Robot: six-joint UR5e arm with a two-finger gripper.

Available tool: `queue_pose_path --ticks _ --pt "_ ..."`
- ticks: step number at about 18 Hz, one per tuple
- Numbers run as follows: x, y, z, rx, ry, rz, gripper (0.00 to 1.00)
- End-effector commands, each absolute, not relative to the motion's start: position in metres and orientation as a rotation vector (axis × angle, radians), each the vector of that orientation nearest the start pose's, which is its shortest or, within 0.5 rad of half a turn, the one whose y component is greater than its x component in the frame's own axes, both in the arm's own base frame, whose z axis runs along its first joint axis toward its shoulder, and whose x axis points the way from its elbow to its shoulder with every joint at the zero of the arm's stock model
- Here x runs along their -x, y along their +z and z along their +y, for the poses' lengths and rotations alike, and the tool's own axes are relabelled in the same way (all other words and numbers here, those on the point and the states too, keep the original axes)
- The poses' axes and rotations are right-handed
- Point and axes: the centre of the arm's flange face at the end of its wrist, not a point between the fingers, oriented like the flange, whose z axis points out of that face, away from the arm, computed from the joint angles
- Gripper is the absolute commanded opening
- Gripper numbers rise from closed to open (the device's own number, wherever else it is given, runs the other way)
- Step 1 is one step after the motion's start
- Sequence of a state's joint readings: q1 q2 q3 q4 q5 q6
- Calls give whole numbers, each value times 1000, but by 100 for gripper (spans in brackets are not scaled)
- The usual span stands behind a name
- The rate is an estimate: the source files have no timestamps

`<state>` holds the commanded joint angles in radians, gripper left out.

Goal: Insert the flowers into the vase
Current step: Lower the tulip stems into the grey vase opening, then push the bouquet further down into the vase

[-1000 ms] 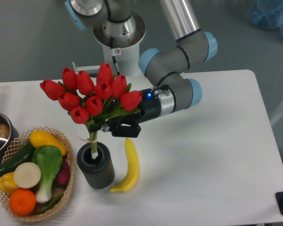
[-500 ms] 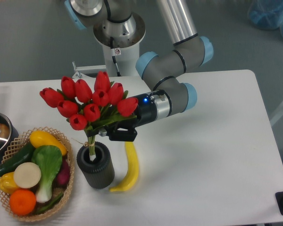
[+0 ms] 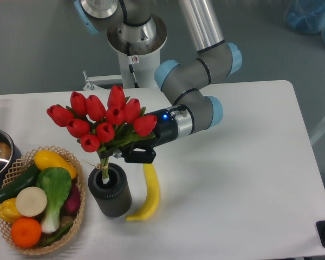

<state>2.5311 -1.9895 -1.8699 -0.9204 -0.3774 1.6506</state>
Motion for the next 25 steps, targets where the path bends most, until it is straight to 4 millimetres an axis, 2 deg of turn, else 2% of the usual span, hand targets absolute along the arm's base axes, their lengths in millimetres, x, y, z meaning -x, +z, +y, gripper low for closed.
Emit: queue_pose_path --ticks 4,12,25 --pt "335 304 514 1176 -502 351 41" --pt "334 281 515 1177 -475 351 41" --pt "331 252 515 1196 -445 362 41"
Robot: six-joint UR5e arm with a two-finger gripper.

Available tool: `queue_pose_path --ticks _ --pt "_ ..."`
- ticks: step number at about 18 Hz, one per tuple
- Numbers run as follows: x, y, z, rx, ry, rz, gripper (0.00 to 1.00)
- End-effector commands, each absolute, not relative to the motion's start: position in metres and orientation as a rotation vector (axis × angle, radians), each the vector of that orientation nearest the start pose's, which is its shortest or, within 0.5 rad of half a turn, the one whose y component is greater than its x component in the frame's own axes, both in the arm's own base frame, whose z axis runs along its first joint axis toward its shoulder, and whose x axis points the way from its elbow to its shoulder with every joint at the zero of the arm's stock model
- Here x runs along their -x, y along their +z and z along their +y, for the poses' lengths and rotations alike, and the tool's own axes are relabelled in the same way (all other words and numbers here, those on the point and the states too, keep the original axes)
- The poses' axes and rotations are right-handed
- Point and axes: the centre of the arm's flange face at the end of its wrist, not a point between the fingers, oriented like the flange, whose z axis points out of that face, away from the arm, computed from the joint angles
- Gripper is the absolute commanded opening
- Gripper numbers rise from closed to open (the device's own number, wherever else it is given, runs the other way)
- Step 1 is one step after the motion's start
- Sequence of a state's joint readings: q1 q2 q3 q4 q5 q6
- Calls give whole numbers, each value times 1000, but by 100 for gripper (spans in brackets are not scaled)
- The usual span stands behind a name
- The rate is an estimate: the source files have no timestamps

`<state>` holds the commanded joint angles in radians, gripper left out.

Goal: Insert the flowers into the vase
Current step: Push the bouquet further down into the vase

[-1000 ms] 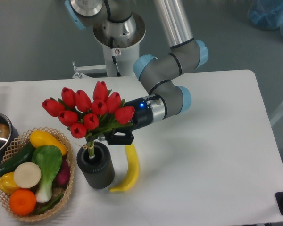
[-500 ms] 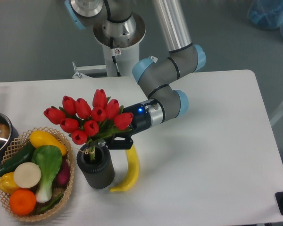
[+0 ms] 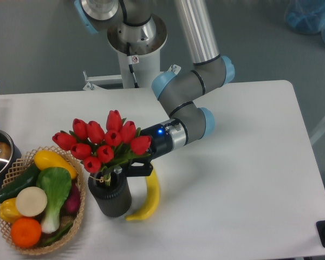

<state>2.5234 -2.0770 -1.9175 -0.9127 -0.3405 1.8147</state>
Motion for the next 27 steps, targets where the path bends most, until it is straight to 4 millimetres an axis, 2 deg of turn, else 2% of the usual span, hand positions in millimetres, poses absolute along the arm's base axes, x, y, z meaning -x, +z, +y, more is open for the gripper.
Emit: queue_pose_path --ticks 4,24,27 --pt "330 239 514 1195 -422 367 41" --pt "330 224 515 1236 -428 376 41" --pt "330 222 515 1237 -430 374 44"
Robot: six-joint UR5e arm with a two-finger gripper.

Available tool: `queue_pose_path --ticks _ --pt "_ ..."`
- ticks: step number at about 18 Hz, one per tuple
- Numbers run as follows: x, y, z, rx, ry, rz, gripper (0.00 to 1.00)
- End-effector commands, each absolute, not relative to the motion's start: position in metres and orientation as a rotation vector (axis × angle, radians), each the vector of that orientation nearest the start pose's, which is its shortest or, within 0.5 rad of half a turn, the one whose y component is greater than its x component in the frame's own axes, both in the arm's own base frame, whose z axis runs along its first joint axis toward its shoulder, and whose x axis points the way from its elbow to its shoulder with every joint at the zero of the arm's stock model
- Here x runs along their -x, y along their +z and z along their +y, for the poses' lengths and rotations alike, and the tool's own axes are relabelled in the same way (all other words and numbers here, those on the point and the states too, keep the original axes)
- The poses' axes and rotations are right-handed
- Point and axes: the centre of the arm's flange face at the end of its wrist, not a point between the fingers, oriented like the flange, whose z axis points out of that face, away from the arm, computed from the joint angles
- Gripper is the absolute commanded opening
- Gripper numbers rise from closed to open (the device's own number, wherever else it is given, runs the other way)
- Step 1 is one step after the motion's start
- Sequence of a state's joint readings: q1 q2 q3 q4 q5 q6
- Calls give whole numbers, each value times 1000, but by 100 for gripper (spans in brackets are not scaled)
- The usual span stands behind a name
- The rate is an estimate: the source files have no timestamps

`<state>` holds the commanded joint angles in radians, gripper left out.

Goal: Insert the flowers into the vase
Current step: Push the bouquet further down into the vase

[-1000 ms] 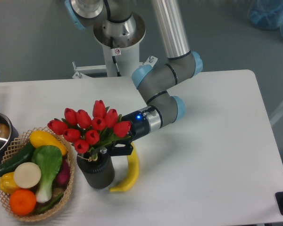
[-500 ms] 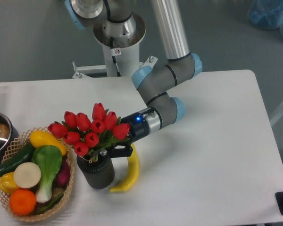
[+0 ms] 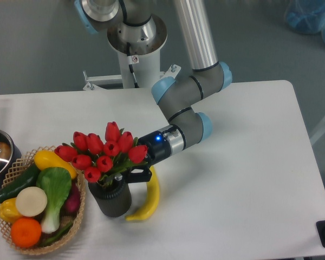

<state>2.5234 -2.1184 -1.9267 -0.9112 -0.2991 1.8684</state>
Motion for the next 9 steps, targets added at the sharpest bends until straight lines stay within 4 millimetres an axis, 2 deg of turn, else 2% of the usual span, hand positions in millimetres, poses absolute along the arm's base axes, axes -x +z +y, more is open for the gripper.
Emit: queue_pose_path --ticks 9 --pt "330 221 515 1248 -431 380 45"
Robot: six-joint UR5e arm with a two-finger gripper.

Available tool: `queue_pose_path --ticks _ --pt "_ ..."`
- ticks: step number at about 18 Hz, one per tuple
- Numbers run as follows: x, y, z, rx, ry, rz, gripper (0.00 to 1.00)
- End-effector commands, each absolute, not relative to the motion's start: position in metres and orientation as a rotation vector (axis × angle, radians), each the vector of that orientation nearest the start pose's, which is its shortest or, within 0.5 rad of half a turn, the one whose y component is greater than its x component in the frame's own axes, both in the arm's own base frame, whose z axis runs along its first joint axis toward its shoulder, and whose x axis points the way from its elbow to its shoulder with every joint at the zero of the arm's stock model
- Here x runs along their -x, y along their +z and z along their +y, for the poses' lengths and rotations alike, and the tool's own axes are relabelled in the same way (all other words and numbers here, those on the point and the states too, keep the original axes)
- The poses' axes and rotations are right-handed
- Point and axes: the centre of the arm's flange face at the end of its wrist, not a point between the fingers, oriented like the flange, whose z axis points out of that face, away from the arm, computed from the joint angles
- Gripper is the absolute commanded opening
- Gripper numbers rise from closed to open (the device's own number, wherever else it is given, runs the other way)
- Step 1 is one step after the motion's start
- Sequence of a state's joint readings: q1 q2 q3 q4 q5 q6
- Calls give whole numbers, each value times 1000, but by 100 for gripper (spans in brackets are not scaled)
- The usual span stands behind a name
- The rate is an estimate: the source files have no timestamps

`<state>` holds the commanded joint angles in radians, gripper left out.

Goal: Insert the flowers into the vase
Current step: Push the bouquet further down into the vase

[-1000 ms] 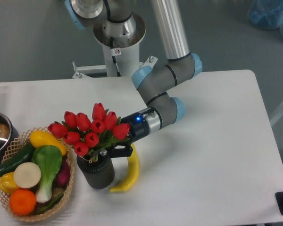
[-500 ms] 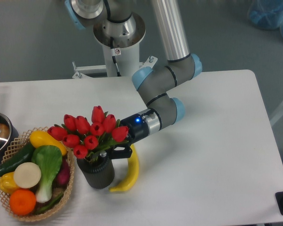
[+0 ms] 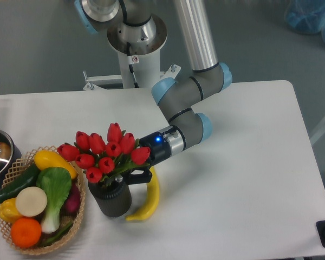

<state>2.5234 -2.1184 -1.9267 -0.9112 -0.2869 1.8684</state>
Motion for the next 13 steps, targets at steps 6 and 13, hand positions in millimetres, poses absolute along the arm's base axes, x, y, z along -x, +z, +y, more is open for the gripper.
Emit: queue_pose_path --ticks 6,13 --pt "328 219 514 1249 -431 378 47" --pt "328 219 514 1247 -418 388 53"
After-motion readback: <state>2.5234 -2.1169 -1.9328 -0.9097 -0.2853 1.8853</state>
